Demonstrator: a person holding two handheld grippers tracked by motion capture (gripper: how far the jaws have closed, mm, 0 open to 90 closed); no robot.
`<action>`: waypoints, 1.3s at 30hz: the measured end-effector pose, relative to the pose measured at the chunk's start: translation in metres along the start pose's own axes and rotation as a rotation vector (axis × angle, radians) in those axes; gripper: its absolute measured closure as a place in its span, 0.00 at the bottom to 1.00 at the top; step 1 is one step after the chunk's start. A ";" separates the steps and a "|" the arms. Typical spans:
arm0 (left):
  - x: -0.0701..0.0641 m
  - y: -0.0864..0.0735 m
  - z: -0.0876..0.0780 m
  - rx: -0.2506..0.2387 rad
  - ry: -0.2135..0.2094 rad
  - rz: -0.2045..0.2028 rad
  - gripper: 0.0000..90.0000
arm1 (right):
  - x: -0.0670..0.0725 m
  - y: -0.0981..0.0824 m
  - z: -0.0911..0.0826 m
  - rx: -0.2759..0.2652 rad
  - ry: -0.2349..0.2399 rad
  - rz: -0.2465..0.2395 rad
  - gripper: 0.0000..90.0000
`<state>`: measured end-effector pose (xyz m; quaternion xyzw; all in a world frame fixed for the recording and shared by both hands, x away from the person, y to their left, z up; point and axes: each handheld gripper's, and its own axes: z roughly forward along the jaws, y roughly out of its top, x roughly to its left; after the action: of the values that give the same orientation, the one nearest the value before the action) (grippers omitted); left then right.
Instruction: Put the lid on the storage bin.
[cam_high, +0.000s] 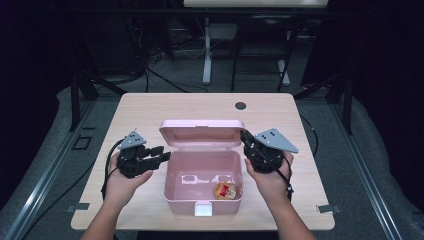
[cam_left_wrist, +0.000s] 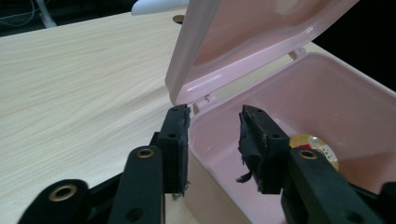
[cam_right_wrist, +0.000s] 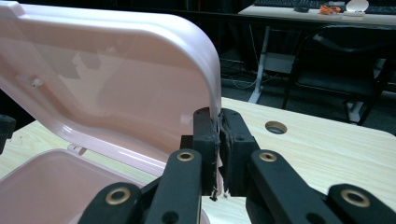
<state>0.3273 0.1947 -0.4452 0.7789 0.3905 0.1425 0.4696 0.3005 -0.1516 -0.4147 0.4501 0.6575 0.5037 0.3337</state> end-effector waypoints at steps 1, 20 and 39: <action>0.000 0.001 0.000 -0.005 -0.008 -0.003 0.66 | 0.000 0.000 0.000 0.001 0.001 0.001 0.95; -0.004 0.014 -0.012 -0.037 0.001 0.030 0.62 | 0.000 -0.002 -0.003 0.001 0.012 0.007 0.94; -0.005 0.031 -0.027 -0.087 0.027 0.055 0.69 | -0.002 -0.004 -0.006 0.009 0.032 0.030 0.93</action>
<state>0.3224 0.2001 -0.4043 0.7662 0.3685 0.1826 0.4938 0.2950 -0.1554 -0.4166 0.4531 0.6583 0.5129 0.3135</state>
